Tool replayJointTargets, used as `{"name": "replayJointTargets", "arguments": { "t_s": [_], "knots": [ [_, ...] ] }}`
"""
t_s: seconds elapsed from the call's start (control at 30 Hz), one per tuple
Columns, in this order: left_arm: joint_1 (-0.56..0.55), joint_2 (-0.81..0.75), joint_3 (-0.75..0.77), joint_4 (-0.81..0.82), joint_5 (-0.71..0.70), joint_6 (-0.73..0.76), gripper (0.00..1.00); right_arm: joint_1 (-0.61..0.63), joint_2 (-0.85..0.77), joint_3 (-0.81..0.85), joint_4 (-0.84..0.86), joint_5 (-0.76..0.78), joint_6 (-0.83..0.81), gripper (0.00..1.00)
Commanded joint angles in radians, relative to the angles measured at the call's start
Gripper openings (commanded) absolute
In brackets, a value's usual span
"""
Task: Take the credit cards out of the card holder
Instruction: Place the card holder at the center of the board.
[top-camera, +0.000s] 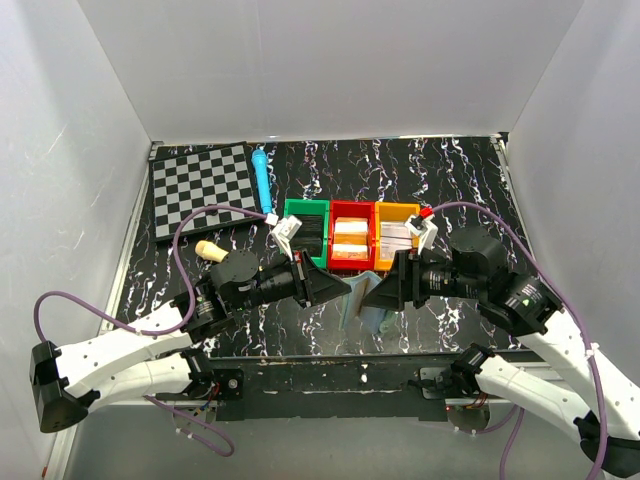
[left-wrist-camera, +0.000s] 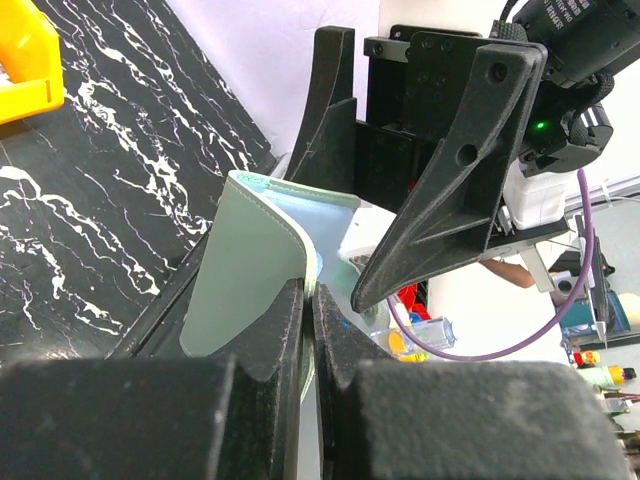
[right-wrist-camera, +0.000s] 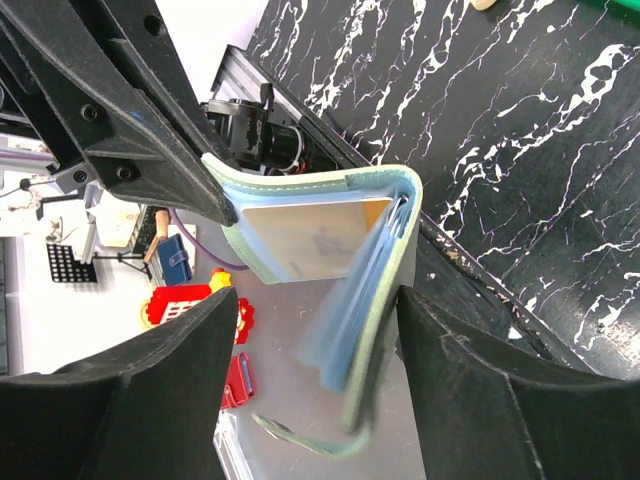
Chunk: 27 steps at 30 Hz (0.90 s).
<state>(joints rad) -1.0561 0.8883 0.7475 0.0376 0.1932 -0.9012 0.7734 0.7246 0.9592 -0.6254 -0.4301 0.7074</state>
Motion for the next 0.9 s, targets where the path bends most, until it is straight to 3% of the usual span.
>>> {"name": "replayJointTargets", "arguments": {
  "t_s": [0.0,0.13,0.23,0.33,0.43,0.57,0.6,0.73,0.8,0.87],
  "knots": [
    [-0.005,-0.025,0.015,0.039,0.018,-0.007,0.00,-0.008,-0.017,0.035,0.050,-0.001,0.003,0.74],
    [-0.005,-0.029,0.007,0.045,0.018,-0.010,0.00,-0.010,-0.007,0.039,0.050,-0.012,0.003,0.74],
    [-0.005,-0.032,0.000,0.056,0.023,-0.016,0.00,-0.010,0.006,0.039,0.047,-0.016,0.003,0.66],
    [-0.005,-0.037,-0.010,0.074,0.026,-0.021,0.00,-0.010,0.022,0.035,0.047,-0.032,0.003,0.49],
    [-0.005,-0.041,-0.023,0.100,0.035,-0.025,0.00,-0.010,0.027,0.030,0.049,-0.042,0.001,0.24],
    [-0.005,-0.058,-0.049,0.096,0.009,-0.036,0.00,-0.010,0.024,0.044,0.026,-0.036,-0.013,0.01],
    [-0.004,-0.066,-0.059,0.091,0.000,-0.038,0.02,-0.010,0.025,0.050,0.009,-0.032,-0.019,0.01],
    [-0.005,-0.100,-0.118,0.102,-0.021,-0.050,0.48,-0.010,0.030,0.053,-0.039,-0.003,-0.031,0.01],
    [-0.005,-0.114,-0.149,0.107,-0.041,-0.064,0.66,-0.010,0.054,0.070,-0.095,0.028,-0.046,0.01],
    [-0.004,-0.124,-0.190,0.134,-0.061,-0.083,0.77,-0.010,0.082,0.088,-0.141,0.048,-0.063,0.01]
  ]
}}
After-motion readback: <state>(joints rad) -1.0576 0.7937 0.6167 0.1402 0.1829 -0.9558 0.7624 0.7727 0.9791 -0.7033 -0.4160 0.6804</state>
